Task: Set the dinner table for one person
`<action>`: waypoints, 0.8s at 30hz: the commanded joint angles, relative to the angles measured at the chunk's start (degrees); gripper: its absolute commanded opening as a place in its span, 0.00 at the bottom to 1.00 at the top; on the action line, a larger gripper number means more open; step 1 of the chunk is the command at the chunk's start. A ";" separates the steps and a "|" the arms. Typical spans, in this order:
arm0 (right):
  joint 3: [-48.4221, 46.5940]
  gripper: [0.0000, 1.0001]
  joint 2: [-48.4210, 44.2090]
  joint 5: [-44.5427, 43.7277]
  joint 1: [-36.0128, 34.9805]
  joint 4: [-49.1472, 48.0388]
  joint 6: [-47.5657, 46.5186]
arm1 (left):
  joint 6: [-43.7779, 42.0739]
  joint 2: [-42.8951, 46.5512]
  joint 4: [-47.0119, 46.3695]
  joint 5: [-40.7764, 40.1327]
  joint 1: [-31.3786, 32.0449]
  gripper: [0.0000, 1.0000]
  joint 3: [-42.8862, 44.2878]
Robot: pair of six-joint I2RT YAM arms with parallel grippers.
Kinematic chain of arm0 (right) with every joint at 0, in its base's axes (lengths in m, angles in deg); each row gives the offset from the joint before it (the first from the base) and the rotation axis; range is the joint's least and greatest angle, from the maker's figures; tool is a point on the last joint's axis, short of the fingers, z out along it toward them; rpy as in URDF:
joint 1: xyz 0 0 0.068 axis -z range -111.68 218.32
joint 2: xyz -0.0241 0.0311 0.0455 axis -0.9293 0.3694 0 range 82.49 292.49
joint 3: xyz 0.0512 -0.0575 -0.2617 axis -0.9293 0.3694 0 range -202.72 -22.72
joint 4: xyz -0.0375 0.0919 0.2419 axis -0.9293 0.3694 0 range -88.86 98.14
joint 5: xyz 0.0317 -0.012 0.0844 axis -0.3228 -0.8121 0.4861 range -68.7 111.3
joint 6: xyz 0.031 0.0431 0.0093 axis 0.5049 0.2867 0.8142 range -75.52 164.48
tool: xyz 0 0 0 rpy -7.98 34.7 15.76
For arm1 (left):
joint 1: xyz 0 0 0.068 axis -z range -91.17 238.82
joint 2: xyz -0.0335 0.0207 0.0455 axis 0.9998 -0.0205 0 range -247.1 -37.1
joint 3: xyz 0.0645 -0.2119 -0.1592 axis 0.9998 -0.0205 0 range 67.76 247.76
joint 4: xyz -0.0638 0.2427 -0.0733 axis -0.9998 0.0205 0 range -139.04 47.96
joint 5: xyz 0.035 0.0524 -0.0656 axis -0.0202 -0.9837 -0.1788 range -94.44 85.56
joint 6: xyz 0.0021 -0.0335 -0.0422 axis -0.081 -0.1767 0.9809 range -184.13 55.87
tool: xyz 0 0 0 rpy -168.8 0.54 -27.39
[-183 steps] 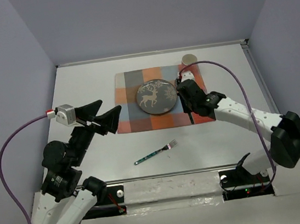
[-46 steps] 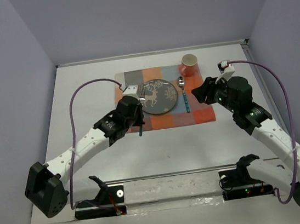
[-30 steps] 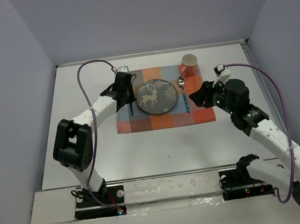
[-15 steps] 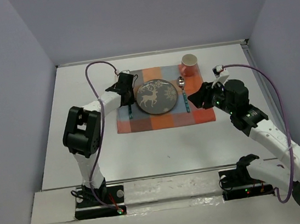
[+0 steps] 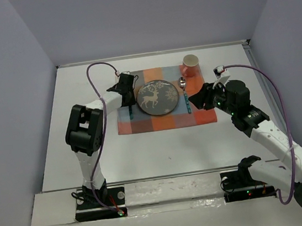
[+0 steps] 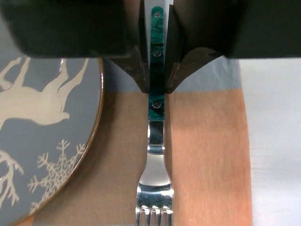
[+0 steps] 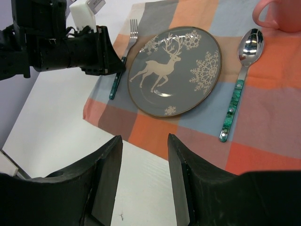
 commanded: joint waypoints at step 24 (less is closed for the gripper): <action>0.32 0.50 -19.70 -7.28 0.11 -3.09 -0.50 | -2.12 57.31 -18.81 -0.77 3.45 0.99 -14.15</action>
